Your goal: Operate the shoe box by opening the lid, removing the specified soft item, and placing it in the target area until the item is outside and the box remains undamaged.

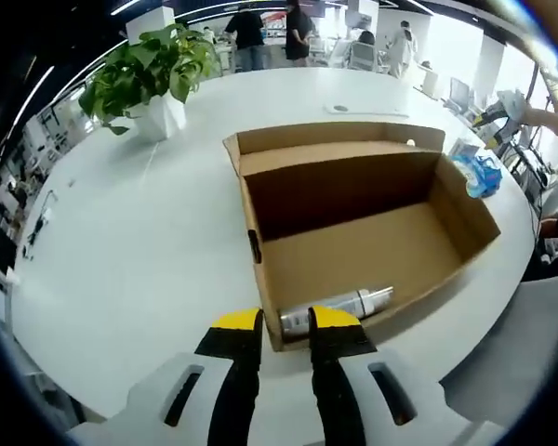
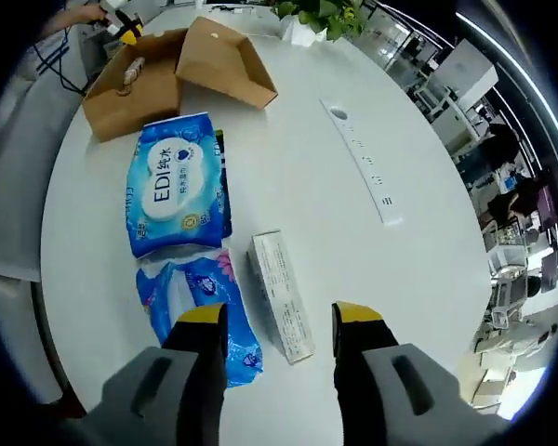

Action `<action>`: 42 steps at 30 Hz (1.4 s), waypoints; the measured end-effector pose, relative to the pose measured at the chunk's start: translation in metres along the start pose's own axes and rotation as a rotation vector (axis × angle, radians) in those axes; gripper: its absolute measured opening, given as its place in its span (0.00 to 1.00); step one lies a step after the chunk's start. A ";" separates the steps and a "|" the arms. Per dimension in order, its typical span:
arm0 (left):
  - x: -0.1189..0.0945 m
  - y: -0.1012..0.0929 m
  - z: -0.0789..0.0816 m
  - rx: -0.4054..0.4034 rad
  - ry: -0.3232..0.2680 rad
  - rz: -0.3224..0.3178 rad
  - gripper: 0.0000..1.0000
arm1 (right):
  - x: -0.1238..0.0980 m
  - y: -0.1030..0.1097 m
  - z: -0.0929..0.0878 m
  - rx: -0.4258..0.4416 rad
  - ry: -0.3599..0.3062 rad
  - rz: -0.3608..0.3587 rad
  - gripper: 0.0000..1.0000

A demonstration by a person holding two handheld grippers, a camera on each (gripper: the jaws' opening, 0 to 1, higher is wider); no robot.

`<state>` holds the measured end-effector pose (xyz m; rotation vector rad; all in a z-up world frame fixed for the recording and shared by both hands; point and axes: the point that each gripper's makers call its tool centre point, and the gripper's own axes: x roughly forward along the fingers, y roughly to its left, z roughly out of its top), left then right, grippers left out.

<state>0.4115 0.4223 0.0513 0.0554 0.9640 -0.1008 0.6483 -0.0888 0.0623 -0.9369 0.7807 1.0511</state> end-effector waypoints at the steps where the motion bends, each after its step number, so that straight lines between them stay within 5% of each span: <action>1: 0.000 0.000 0.000 0.007 0.004 -0.004 0.19 | -0.003 0.002 0.002 0.019 -0.009 -0.001 0.42; 9: -0.006 -0.006 0.005 0.064 0.013 -0.068 0.25 | -0.024 0.030 0.029 0.141 -0.116 0.023 0.47; 25: -0.004 -0.021 0.022 0.332 0.110 -0.234 0.35 | -0.050 0.089 0.078 0.259 -0.269 0.058 0.63; 42: 0.017 -0.040 0.024 0.676 0.293 -0.422 0.45 | -0.074 0.141 0.093 0.397 -0.338 -0.001 0.84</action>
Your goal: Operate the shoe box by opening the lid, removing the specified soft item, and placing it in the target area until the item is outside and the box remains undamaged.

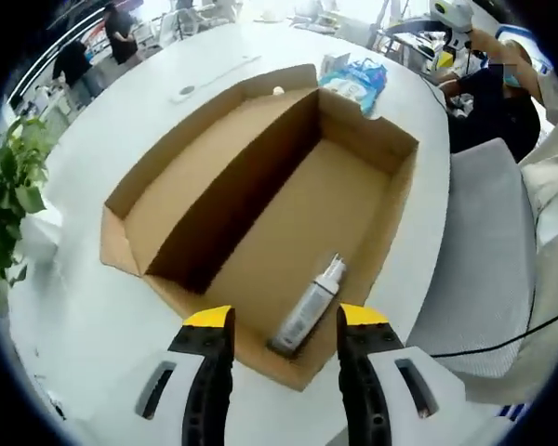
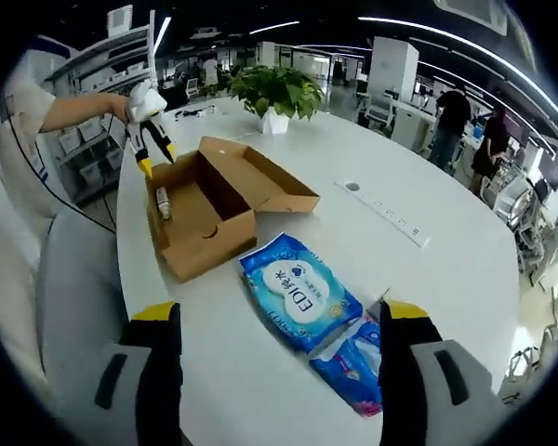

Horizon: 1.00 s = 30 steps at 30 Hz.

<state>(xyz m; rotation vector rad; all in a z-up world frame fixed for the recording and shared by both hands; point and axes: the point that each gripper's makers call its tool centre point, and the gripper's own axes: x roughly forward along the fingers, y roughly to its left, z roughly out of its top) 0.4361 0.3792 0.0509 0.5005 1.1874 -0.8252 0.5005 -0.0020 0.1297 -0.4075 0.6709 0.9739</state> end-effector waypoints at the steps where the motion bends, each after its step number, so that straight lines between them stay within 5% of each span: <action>1: 0.001 0.000 0.001 0.009 0.006 -0.006 0.46 | -0.002 0.002 0.001 0.007 -0.005 -0.006 0.85; 8: 0.012 -0.002 0.004 0.120 0.065 -0.049 0.51 | -0.017 0.013 0.008 0.081 -0.078 -0.048 0.96; 15: 0.024 -0.006 0.007 0.271 0.071 -0.103 0.50 | -0.031 0.031 0.004 0.107 -0.091 -0.078 0.96; 20: 0.032 -0.008 0.001 0.326 0.130 -0.130 0.52 | -0.043 0.048 0.001 0.150 -0.124 -0.094 0.96; 30: 0.046 -0.007 0.001 0.427 0.156 -0.148 0.57 | -0.058 0.070 -0.011 0.195 -0.131 -0.129 0.96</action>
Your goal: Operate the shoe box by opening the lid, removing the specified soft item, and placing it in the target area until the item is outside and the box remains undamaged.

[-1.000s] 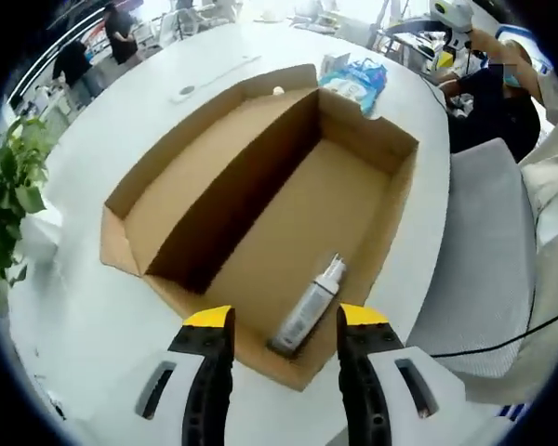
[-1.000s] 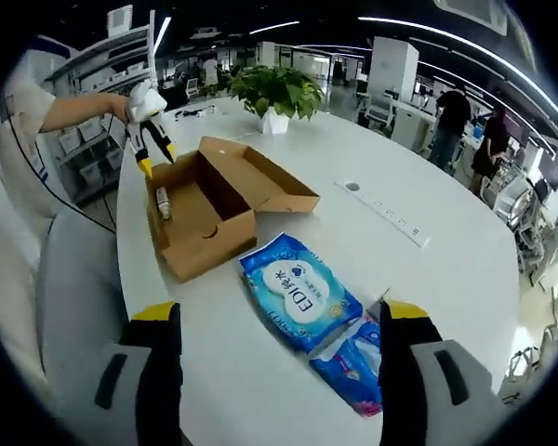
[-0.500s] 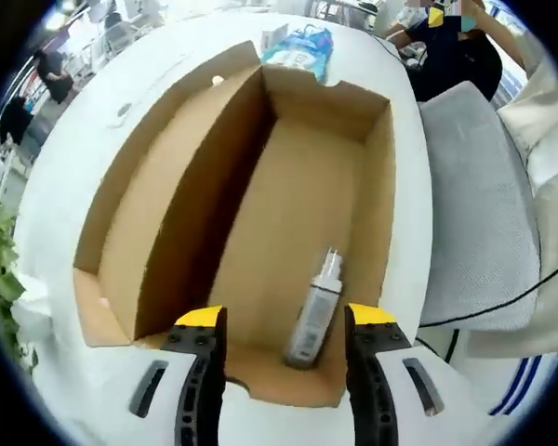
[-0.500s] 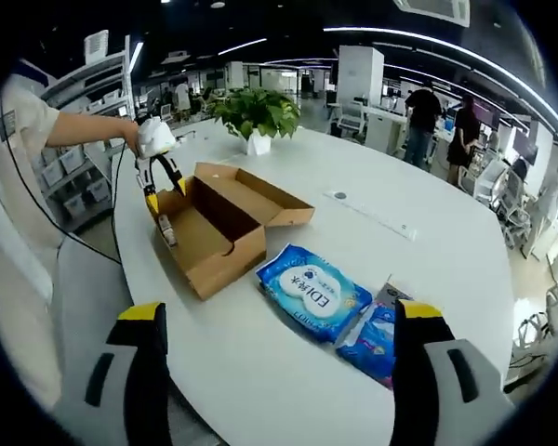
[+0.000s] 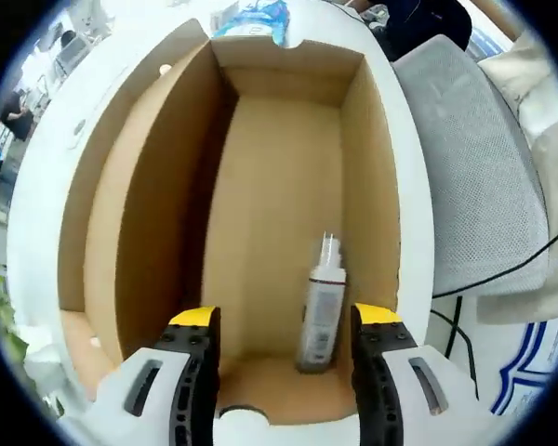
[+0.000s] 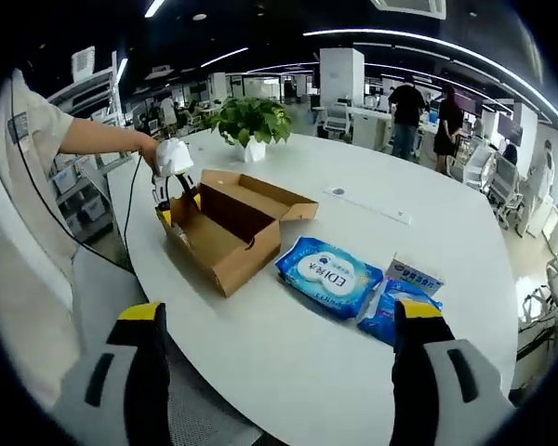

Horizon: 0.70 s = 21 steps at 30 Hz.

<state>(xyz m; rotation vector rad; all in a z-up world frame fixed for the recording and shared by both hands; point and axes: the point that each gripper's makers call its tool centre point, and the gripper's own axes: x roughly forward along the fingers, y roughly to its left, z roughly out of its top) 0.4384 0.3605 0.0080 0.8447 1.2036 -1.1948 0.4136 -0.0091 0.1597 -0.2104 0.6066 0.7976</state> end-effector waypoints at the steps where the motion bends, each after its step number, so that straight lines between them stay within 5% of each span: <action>1: 0.001 0.000 0.000 0.008 0.000 -0.001 0.56 | -0.001 0.000 0.000 0.005 -0.004 -0.005 0.96; 11: 0.013 0.001 -0.002 0.074 -0.008 0.028 0.54 | -0.010 0.003 -0.015 0.051 0.000 -0.032 0.93; 21: 0.014 0.005 -0.002 0.036 -0.049 0.051 0.55 | -0.014 0.010 -0.025 0.089 -0.001 -0.043 0.93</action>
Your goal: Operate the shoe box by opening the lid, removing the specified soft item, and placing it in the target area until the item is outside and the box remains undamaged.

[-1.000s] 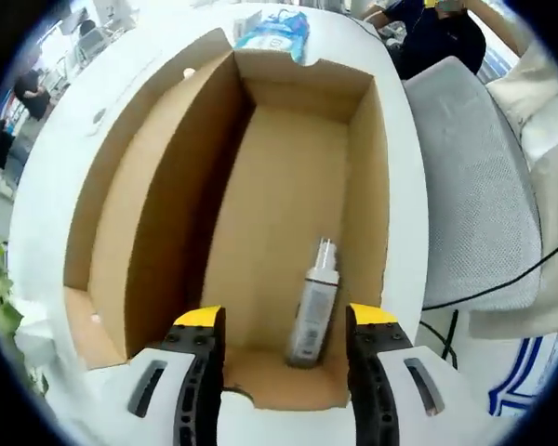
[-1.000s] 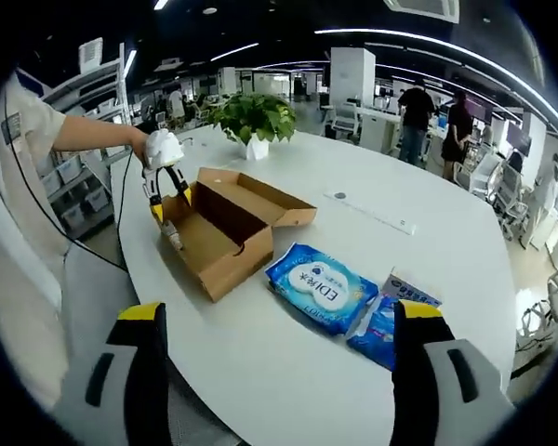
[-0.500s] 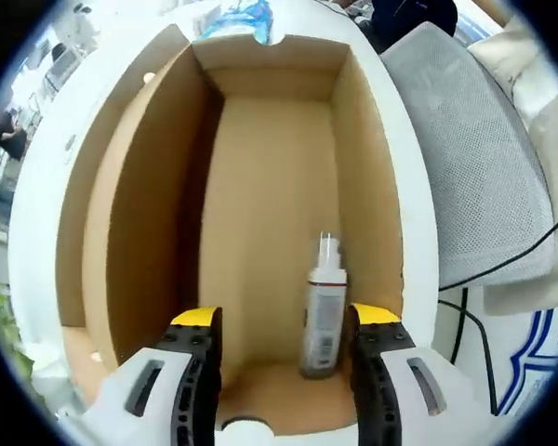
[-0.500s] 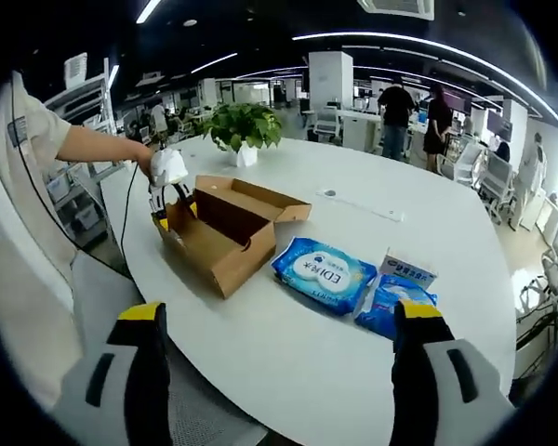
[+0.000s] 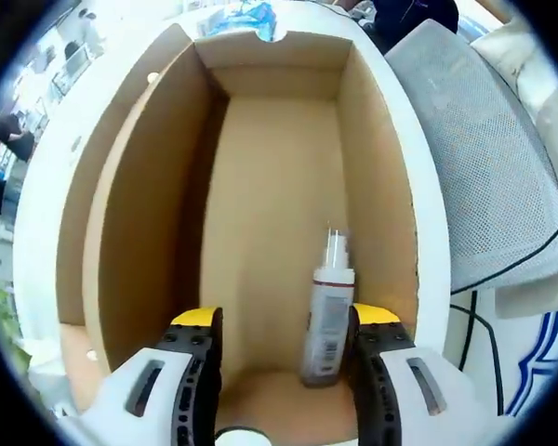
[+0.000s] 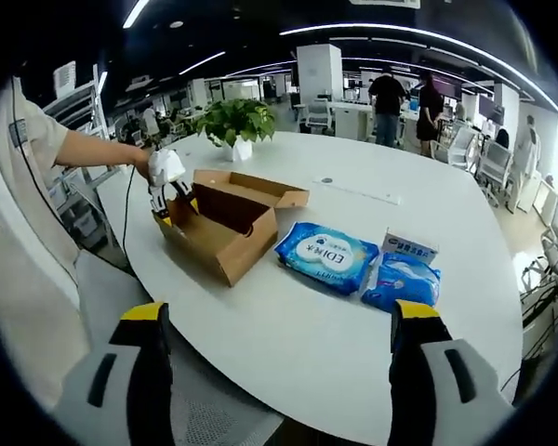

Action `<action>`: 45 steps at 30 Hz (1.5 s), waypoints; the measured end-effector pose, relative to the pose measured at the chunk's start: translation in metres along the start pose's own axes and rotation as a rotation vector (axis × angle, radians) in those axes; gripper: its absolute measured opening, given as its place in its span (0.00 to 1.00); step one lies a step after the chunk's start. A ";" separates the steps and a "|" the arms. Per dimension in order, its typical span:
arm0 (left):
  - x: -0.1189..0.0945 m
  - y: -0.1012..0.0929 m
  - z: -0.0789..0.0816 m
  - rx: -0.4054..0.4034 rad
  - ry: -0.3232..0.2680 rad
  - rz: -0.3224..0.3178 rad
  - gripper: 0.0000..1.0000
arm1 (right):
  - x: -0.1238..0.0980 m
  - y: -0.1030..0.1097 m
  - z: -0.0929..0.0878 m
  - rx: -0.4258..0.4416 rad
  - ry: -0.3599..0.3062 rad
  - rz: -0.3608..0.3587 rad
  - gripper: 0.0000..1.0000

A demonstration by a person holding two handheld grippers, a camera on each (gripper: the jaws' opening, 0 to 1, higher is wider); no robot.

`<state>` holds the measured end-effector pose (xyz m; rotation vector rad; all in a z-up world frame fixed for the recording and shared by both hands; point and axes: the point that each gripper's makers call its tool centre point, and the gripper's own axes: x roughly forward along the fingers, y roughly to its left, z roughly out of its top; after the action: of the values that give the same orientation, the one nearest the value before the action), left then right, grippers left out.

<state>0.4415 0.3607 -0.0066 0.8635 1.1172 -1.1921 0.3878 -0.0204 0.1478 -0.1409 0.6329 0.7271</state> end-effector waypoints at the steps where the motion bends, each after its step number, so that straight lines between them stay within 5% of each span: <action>1: 0.000 0.001 0.000 -0.006 -0.004 0.004 0.55 | 0.000 0.000 -0.001 0.003 -0.001 -0.001 0.93; 28: 0.004 0.005 0.008 -0.024 -0.034 0.037 0.56 | 0.002 -0.001 -0.005 0.028 -0.002 -0.013 0.91; 45: 0.020 -0.009 0.010 -0.007 -0.021 0.003 0.25 | 0.003 0.002 0.001 0.012 -0.024 -0.006 0.85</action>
<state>0.4342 0.3444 -0.0227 0.8451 1.1019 -1.1919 0.3889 -0.0161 0.1472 -0.1232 0.6136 0.7186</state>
